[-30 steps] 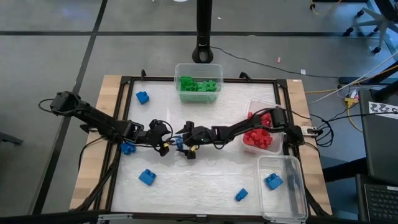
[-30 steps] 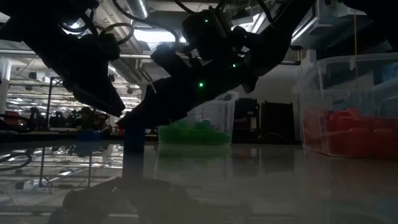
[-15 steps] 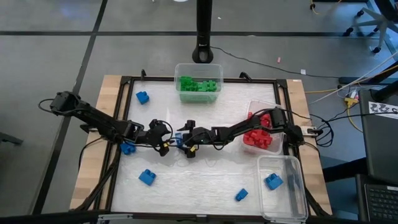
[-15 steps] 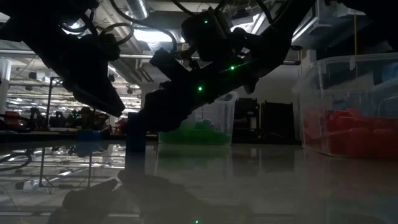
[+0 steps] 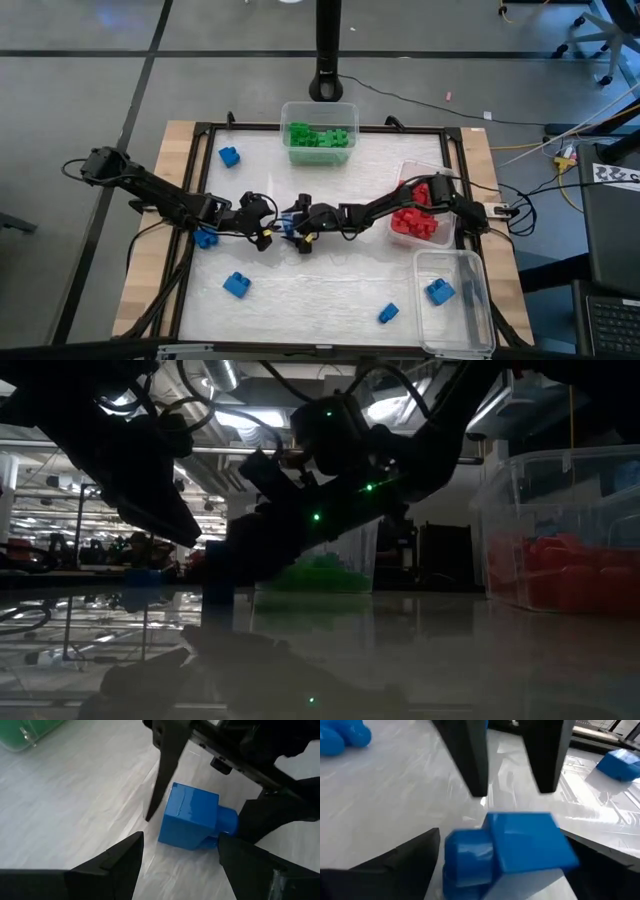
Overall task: Sort blocks
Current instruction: Put the blue game piece into the bottom right transparent bin
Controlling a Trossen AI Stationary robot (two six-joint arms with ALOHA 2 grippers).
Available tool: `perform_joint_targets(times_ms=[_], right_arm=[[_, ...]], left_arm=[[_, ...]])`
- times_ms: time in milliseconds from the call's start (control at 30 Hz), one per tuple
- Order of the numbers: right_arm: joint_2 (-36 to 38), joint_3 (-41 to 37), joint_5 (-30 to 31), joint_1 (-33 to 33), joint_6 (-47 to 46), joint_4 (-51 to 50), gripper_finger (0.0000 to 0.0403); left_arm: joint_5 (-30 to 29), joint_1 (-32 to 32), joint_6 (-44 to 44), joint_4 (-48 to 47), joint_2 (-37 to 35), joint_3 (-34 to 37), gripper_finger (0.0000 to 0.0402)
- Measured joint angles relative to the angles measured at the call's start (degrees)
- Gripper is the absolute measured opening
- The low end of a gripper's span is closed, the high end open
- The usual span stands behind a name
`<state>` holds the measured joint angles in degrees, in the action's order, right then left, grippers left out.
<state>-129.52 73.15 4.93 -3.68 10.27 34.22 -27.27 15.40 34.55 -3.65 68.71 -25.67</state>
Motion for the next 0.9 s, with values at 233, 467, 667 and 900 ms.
perform_joint_targets(times_ms=[233,467,667,900], right_arm=[[-0.1,-0.05,-0.09,-0.02,3.2,0.04,0.0271],[4.09,-0.18,-1.68,-0.44,9.37,-7.73,0.0271],[16.4,-0.02,1.53,-4.03,14.19,-24.08,0.0276],[33.81,-0.03,11.6,-12.34,11.73,-49.11,0.0271]], left_arm=[[0.0,0.0,-0.01,-0.25,0.02,-0.02,0.0244],[0.0,0.0,0.0,-0.16,0.02,-0.02,0.0244],[0.01,0.15,-0.02,-0.18,0.02,-0.02,0.0244],[0.02,0.49,-0.02,-0.05,0.02,-0.02,0.0244]])
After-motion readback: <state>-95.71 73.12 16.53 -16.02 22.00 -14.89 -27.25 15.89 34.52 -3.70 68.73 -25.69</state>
